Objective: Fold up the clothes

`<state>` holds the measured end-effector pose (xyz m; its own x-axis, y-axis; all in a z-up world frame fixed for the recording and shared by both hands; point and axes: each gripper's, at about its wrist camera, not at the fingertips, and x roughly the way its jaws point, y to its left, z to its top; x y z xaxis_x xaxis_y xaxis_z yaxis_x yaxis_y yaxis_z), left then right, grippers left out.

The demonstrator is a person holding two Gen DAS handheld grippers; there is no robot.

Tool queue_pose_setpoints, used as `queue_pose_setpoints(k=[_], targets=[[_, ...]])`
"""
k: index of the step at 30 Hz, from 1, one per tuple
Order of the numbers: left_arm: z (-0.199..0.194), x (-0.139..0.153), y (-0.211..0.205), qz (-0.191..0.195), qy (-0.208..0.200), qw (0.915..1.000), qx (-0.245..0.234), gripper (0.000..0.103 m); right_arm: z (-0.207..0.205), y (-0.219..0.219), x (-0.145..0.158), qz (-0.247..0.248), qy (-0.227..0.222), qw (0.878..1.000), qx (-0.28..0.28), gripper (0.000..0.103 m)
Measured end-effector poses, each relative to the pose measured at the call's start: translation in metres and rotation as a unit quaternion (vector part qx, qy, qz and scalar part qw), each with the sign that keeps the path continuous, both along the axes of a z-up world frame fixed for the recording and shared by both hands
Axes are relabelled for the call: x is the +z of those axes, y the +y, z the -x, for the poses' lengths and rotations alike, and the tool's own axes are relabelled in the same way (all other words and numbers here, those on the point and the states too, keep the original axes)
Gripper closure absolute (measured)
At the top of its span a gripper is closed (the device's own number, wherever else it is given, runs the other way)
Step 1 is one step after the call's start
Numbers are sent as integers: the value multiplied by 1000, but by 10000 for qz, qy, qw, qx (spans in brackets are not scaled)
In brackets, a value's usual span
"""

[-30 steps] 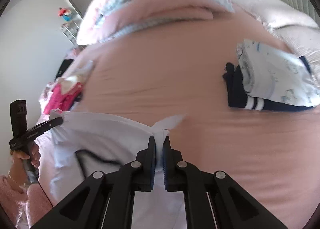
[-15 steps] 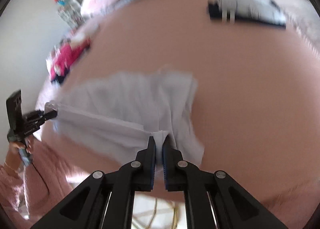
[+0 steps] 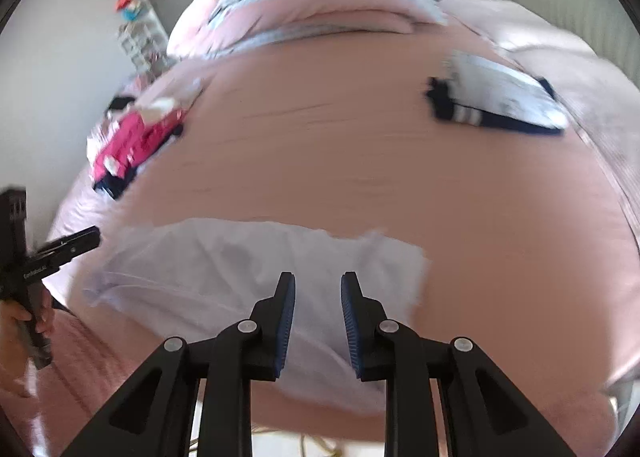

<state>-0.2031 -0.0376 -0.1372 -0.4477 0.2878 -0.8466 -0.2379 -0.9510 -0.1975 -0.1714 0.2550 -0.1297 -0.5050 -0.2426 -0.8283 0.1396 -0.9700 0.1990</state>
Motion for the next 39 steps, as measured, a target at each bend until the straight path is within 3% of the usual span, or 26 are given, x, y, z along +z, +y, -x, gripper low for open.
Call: queue_pose_setpoints(k=[2,4,6,9,12,14,15,17,20,22,24,29,31,33,36,39], targets=[[4,-18,13,451,-239,9987,-90,60,7,-10,-21,-340,-243,9991,45,80],[-6,-22,18,780,-201,9962,-322,59,11,-18,-38,-624,-423,9971,114,80],[-22,-17,12,930,-145,9937,-609,59,-3,-18,-34,-653,-323,9968,335,80],[-33,-17,1,1006,-378,9905,-857,60,-24,-14,-32,-906,-417,9918,801,80],[-39,-19,-3,1181,-613,9836,-1215,60,-45,-8,-32,-1198,-668,9825,1262,80],[-41,-16,-5,1479,-562,9794,-1253,59,-53,-5,-30,-1326,-830,9771,1443,80],[-42,-13,-5,1478,-457,9806,-1201,59,-56,-3,-27,-1351,-853,9764,1451,80],[-38,-10,-6,1104,-337,9884,-989,59,-55,3,-13,-1219,-720,9823,1226,80],[-28,-7,-6,391,-229,9972,-586,59,-44,5,5,-552,-347,9951,749,76],[-26,-15,3,168,-291,9977,-583,59,-37,-3,1,-331,-312,9966,685,74],[-24,-28,8,509,-401,9959,-627,60,-32,-18,-10,-218,-358,9956,837,73],[-28,-29,-6,1316,-369,9877,-761,57,-36,-20,-52,-807,-867,9841,1323,75],[-27,-30,-20,1568,-385,9849,-620,57,-41,-9,-46,-770,-854,9839,1365,80],[-20,-27,-40,1391,-464,9886,-335,57,-42,3,-37,-749,-844,9852,1291,80],[-14,-19,-66,423,-431,9978,263,57,-42,20,-12,-780,-418,9927,814,75],[-4,-24,-90,-728,-592,9928,738,57,-31,56,-1,89,-264,9996,-92,70]])
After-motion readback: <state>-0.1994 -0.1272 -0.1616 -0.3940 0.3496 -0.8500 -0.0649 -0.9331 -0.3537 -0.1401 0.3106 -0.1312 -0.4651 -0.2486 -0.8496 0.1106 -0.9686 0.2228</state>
